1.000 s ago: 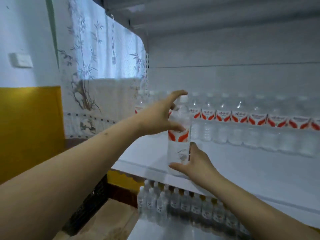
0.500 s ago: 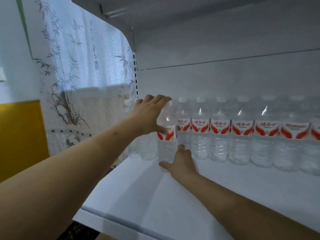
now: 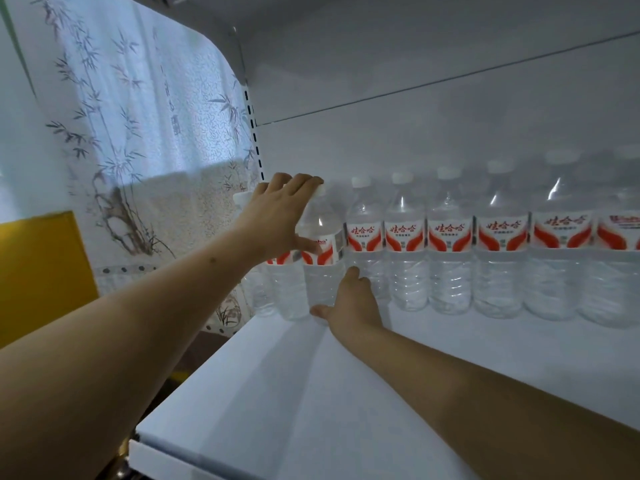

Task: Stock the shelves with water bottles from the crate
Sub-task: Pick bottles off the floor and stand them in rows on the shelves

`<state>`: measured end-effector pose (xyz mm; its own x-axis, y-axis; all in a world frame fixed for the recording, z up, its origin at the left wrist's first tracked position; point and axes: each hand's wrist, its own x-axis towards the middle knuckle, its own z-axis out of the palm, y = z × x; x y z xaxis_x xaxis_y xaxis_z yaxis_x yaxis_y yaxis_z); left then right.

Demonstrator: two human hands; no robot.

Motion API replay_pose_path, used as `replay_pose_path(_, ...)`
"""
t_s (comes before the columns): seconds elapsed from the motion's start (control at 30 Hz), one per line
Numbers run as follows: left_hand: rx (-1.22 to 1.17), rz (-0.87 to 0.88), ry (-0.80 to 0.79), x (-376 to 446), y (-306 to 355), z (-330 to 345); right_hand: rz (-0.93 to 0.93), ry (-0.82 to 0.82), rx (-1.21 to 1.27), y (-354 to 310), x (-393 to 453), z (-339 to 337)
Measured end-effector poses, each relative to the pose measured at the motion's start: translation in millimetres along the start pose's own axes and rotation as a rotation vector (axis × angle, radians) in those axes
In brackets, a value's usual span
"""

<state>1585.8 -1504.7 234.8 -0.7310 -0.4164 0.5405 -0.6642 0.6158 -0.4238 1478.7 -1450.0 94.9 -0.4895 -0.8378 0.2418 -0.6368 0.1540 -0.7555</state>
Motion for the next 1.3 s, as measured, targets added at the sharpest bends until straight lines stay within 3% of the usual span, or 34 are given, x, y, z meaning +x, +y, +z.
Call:
replay_pose_path(0.17, 0.002, 0.0, -0.021, -3.7, -1.3, -0.4, 0.004, -0.023, -0.014, 0.2, 0.9, 0.7)
replay_pose_path(0.4, 0.009, -0.054, -0.191, -17.4, 13.5, -31.0, 0.022, -0.115, -0.056, 2.8, -46.7, -31.9)
replay_pose_path(0.6, -0.503, -0.164, -0.155, -48.7, 79.8, -102.2, -0.029, -0.118, -0.02, 8.2, -145.8, -121.6)
replay_pose_path(0.77, -0.817, -0.019, -0.164, -76.0, 208.3, -171.2, -0.056, 0.13, -0.099, 63.1, -278.3, -209.5)
replay_pose_path(0.9, -1.04, 0.191, -0.137, -93.7, 338.1, -211.4, 0.048, 0.379, -0.159, 126.3, -379.4, -271.8)
replay_pose_path(1.0, -1.173, 0.368, -0.177, -116.5, 440.6, -242.7, 0.168, 0.469, -0.21, 183.9, -462.4, -320.6)
replay_pose_path(1.17, -1.322, 0.699, -0.376, -199.1, 616.1, -273.4, 0.626, 0.628, -0.284, 297.4, -662.3, -374.4)
replay_pose_path(1.3, -1.298, 0.924, -0.652, -300.2, 727.6, -282.2, 1.071, 0.698, -0.281, 351.3, -830.8, -366.3)
